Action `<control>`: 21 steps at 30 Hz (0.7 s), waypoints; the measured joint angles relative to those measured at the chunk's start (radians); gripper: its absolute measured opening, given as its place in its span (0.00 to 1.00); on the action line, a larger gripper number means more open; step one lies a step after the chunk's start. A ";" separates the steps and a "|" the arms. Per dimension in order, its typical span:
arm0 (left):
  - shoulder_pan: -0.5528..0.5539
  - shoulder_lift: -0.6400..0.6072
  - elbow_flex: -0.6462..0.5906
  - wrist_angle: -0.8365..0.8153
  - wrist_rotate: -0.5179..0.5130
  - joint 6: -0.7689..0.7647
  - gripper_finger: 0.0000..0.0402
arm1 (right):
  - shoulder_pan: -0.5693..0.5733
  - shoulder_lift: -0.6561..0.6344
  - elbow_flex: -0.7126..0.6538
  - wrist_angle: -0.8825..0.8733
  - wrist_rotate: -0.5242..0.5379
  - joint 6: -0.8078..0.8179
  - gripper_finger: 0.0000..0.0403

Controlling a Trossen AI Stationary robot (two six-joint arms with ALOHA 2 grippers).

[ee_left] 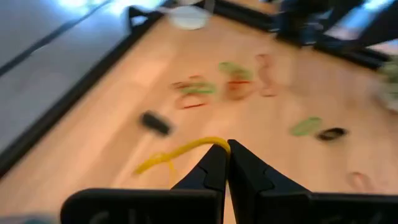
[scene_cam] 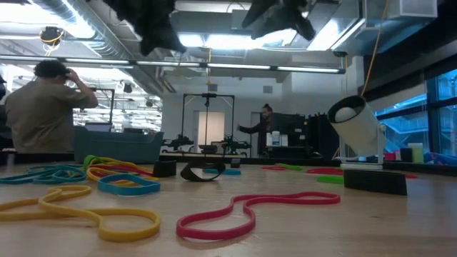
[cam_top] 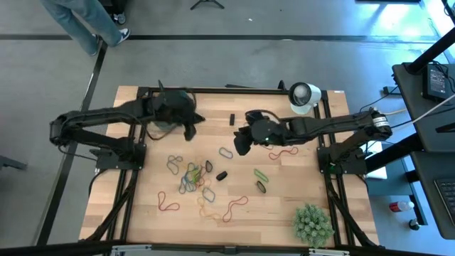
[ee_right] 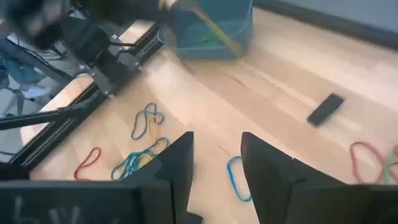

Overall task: Pick and place rubber bands into bin
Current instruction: Put the yellow rubber band into the bin

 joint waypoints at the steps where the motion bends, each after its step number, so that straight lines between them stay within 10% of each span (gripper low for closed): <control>1: 0.036 -0.013 0.000 -0.030 -0.001 0.013 0.01 | 0.000 0.010 -0.009 -0.001 -0.003 0.007 0.33; 21: 0.650 0.059 -0.142 -0.141 0.092 0.236 0.01 | 0.016 0.193 -0.018 0.122 -0.085 0.110 0.32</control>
